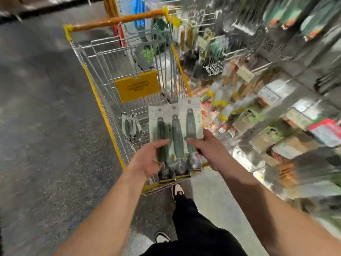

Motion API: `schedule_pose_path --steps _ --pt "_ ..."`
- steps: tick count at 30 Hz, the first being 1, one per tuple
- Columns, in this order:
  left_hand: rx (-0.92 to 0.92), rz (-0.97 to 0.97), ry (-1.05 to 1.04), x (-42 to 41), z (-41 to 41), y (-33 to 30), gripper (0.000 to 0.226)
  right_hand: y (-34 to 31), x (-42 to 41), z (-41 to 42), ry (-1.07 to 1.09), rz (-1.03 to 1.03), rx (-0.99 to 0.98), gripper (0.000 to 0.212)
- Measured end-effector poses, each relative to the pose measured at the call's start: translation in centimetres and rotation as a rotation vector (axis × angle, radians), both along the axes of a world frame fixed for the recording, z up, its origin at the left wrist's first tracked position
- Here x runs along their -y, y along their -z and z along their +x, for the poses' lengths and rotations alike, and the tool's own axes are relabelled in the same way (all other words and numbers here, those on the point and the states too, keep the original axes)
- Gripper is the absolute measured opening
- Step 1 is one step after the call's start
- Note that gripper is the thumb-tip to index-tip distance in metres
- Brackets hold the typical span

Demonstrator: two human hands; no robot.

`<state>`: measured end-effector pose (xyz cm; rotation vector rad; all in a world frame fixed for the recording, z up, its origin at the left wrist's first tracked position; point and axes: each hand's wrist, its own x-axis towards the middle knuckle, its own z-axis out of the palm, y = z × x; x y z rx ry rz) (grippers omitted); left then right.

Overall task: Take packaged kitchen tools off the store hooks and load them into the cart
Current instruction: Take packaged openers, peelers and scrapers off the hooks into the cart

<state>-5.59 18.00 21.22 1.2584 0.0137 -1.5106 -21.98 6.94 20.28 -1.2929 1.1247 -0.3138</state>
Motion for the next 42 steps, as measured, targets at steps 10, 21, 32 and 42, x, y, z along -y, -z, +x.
schedule_pose_path --steps 10,21,32,42 --pt "0.140 -0.271 0.267 7.4 -12.0 -11.6 0.023 -13.0 1.8 -13.6 0.301 -0.358 -0.043 0.069" --pt "0.303 -0.606 0.540 17.7 -28.6 -23.5 0.023 -25.6 5.7 -30.8 0.606 -0.805 -0.311 0.076" --pt "0.304 -0.820 0.662 22.6 -39.1 -29.1 0.021 -31.0 9.0 -40.5 0.858 -1.053 -0.618 0.055" --pt "0.272 -0.923 0.740 26.3 -40.0 -32.8 0.008 -34.0 9.7 -41.8 1.128 -1.035 -0.649 0.083"
